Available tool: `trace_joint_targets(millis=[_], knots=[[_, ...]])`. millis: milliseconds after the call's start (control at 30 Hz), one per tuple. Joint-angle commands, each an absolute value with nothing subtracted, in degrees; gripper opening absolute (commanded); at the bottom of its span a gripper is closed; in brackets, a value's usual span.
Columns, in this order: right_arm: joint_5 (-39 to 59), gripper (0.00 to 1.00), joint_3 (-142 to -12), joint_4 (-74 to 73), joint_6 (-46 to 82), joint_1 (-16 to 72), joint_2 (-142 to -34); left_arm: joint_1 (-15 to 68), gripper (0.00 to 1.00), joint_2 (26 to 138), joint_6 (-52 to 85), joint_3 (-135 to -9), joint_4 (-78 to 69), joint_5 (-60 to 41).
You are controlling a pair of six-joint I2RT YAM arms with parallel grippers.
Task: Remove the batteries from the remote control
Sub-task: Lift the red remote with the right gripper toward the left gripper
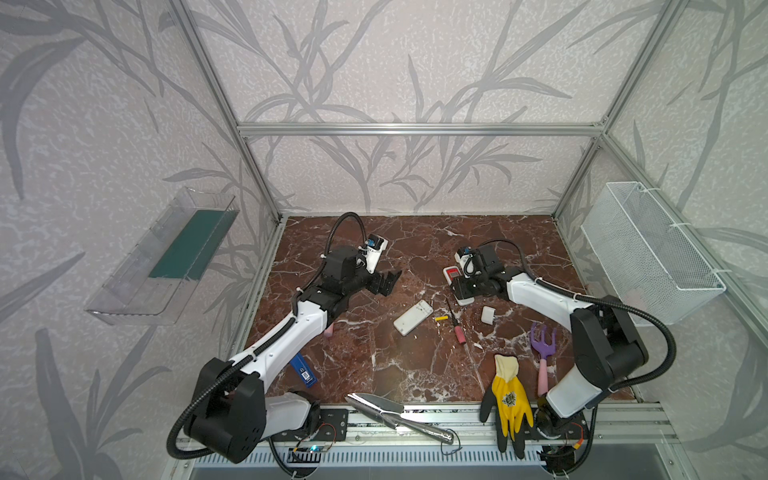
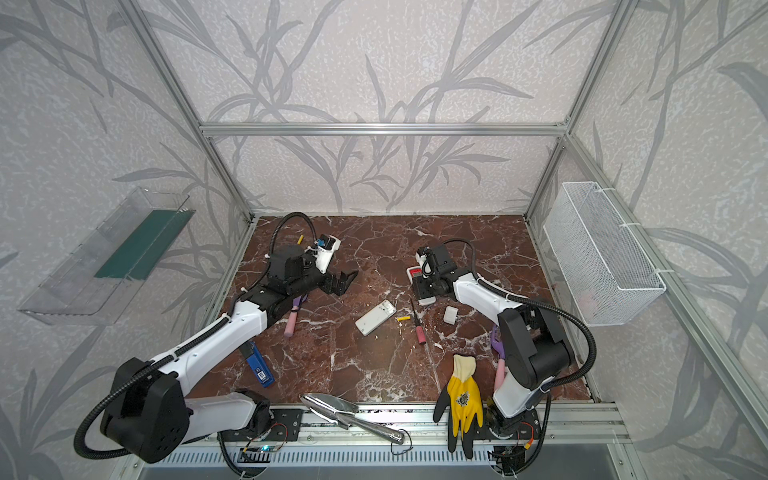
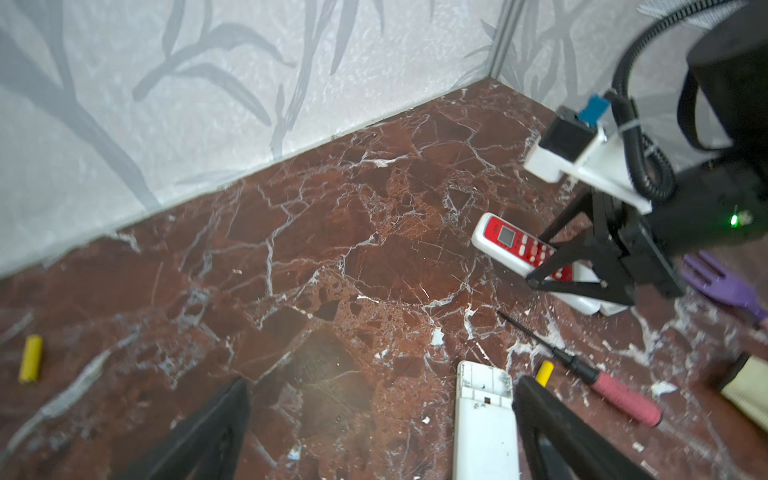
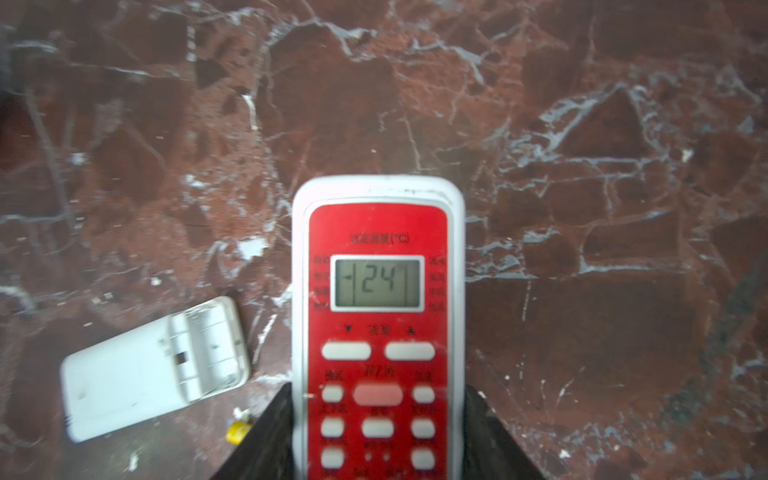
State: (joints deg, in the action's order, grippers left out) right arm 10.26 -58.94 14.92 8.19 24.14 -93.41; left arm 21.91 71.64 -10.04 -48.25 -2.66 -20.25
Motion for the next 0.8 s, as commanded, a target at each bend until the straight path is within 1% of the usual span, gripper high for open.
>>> trace_joint_targets(millis=[0, 167, 233, 367, 600, 767], knots=[[20.8, 0.38, -57.5, 17.1, 6.6, 24.1, -89.9, 22.5, 0.99, 68.4, -30.1, -47.4, 1.4, -24.5], [27.2, 0.37, -56.1, 20.1, 5.5, 25.0, -86.6, 23.3, 1.0, 66.1, -47.5, -46.0, 5.4, -27.5], [29.3, 0.37, -55.4, 20.6, 5.7, 25.2, -85.1, 24.3, 1.0, 65.8, -52.1, -44.3, 3.4, -27.0], [31.1, 0.37, -54.8, 22.2, 5.6, 25.8, -82.4, 27.4, 1.0, 66.5, -56.7, -41.1, -4.1, -25.9], [31.4, 0.36, -54.8, 24.2, 5.0, 27.2, -81.2, 36.7, 0.99, 74.3, -67.3, -41.3, -10.0, -19.4], [32.7, 0.36, -54.8, 24.4, 4.5, 27.6, -81.5, 39.4, 0.95, 78.4, -71.4, -42.3, -13.5, -17.0]])
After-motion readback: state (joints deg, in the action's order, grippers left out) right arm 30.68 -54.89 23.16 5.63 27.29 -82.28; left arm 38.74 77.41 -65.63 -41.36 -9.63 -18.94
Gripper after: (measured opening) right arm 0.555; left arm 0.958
